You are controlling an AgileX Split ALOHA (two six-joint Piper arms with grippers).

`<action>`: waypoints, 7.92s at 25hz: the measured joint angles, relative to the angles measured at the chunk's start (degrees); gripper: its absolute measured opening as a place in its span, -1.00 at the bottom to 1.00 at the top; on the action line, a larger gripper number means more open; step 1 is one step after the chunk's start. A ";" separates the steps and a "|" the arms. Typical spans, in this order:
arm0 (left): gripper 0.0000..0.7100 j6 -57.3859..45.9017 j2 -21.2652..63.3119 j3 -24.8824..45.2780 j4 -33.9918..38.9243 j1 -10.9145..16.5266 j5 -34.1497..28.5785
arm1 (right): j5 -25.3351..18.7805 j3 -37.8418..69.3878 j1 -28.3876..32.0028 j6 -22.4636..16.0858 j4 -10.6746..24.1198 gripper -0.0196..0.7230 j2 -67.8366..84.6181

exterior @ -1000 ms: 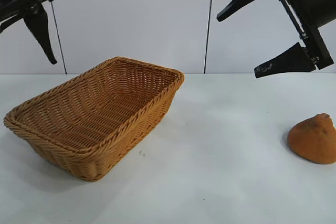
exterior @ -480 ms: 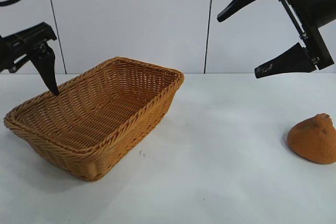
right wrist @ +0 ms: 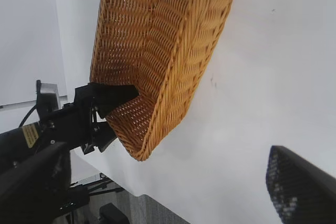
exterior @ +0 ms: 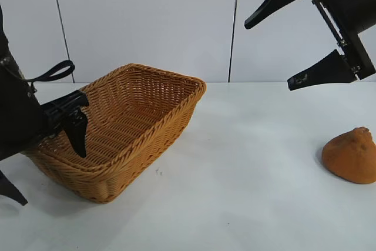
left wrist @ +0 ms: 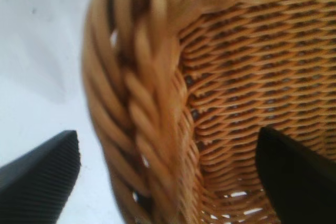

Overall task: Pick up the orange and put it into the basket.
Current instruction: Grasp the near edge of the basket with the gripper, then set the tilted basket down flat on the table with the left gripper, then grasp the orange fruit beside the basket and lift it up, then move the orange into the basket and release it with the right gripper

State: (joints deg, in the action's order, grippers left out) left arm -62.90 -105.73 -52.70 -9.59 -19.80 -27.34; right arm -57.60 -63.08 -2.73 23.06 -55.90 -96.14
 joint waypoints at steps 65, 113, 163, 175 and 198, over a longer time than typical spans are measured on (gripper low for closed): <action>0.95 55.82 -14.83 -47.07 -9.11 7.59 -41.12 | -0.10 0.00 0.00 0.00 0.47 0.92 0.00; 0.89 62.55 70.78 23.32 7.48 17.37 -34.44 | -0.69 -2.33 0.00 0.00 0.71 0.92 -0.06; 0.89 62.55 105.98 23.88 6.78 17.37 -33.73 | -4.74 -21.07 7.30 -20.02 46.00 0.82 -27.47; 0.89 62.55 105.98 23.88 6.78 17.37 -33.73 | -7.22 -22.59 7.30 -20.02 46.00 -0.92 -26.56; 0.89 62.55 105.98 23.88 6.61 17.37 -33.68 | -11.79 -37.50 -1.41 -20.02 45.51 -0.92 -14.51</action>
State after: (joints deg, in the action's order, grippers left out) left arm -0.35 0.26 -28.82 -2.99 -2.43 -61.02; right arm -69.39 -100.59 -4.14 3.04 -10.39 -110.64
